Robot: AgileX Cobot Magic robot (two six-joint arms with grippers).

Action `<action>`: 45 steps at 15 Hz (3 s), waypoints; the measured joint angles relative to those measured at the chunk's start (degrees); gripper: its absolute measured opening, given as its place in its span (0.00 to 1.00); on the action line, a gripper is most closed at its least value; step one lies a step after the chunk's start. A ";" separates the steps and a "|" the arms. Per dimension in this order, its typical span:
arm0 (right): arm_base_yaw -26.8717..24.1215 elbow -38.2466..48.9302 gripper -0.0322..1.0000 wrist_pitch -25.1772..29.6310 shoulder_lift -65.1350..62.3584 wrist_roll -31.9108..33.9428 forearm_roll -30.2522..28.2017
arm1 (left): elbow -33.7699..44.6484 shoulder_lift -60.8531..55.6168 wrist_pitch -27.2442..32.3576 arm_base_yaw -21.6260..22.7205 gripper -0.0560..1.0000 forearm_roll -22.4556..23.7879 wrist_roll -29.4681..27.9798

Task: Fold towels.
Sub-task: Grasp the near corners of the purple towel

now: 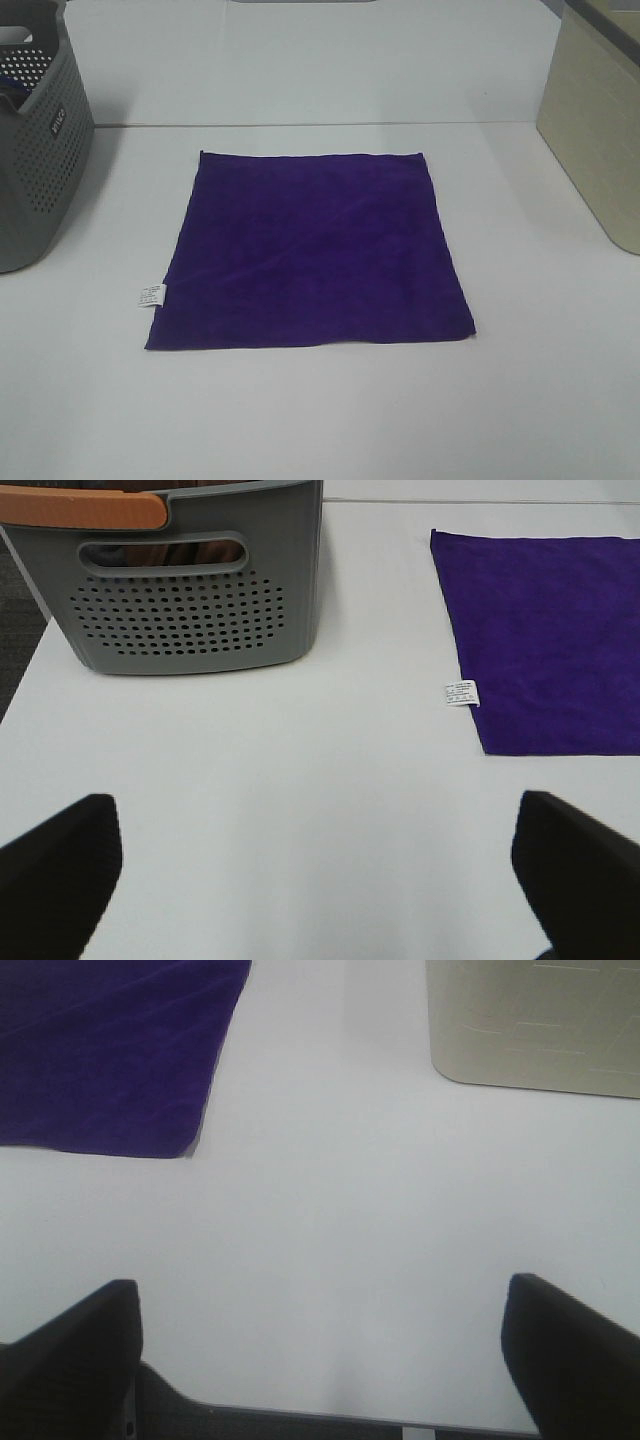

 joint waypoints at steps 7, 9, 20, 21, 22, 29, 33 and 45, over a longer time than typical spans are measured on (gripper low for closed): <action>0.00 0.00 0.96 0.00 0.00 0.00 0.40 | 0.00 0.00 0.00 0.00 0.99 0.00 0.00; 0.00 0.00 0.96 0.00 0.00 0.00 0.40 | 0.00 0.00 0.00 0.00 0.99 0.00 0.00; 0.00 0.00 0.96 0.00 0.00 0.00 0.40 | 0.00 0.00 0.00 0.00 0.99 0.00 0.00; 0.00 0.00 0.96 0.00 0.00 0.00 0.40 | 0.00 0.00 0.00 0.00 0.99 0.00 0.00; 0.00 0.00 0.96 0.00 0.00 0.00 0.40 | 0.00 0.00 0.00 0.00 0.99 0.00 0.00; 0.00 0.00 0.96 0.00 0.00 0.00 0.40 | 0.00 0.00 0.00 0.00 0.99 0.00 0.00; 0.00 0.00 0.96 0.00 0.00 0.00 0.40 | 0.00 0.00 0.00 0.00 0.99 0.00 0.00; 0.00 0.00 0.96 0.00 0.00 0.00 0.40 | 0.00 0.00 0.00 0.00 0.99 0.00 0.00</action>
